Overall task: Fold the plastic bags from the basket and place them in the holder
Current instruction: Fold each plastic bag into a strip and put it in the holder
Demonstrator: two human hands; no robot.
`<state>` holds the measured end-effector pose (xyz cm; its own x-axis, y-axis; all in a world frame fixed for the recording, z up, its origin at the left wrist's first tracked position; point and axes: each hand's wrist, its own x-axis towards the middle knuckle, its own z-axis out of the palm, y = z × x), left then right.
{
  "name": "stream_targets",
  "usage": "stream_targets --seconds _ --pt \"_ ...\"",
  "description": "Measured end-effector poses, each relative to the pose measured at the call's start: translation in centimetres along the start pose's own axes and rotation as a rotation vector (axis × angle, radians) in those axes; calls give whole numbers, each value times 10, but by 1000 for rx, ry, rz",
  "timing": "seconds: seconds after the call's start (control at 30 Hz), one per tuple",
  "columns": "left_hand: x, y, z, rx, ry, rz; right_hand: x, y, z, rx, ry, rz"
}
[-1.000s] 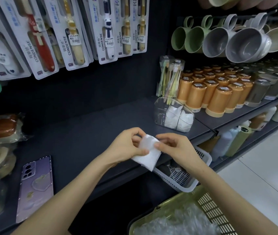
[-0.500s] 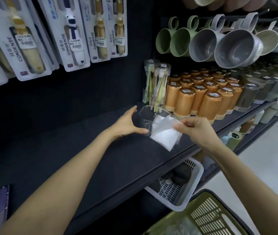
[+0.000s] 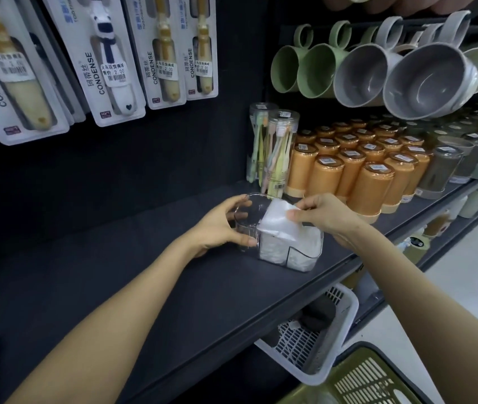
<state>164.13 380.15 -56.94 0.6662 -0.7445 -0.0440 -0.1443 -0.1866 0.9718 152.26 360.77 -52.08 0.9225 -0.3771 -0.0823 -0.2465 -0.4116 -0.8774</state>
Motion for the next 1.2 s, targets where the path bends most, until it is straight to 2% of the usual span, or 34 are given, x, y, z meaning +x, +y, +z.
stream_targets --seconds 0.07,0.17,0.27,0.37,0.53,0.67,1.2 --pt "-12 0 0 -33 -2 17 -4 4 8 -165 45 -84" --pt "-29 0 0 -56 0 49 -14 6 24 -456 219 -273" --pt "-47 -2 0 -49 11 75 -30 12 41 -545 465 -472" --pt "-63 -4 1 -36 28 94 -46 19 55 -608 520 -605" --pt "-79 -8 -1 -28 69 107 -71 16 62 -534 427 -543" --pt "-87 -8 -3 -39 77 120 -76 14 67 -693 459 -508" --pt "-101 -3 1 34 27 154 -78 -3 77 -1081 210 -270"
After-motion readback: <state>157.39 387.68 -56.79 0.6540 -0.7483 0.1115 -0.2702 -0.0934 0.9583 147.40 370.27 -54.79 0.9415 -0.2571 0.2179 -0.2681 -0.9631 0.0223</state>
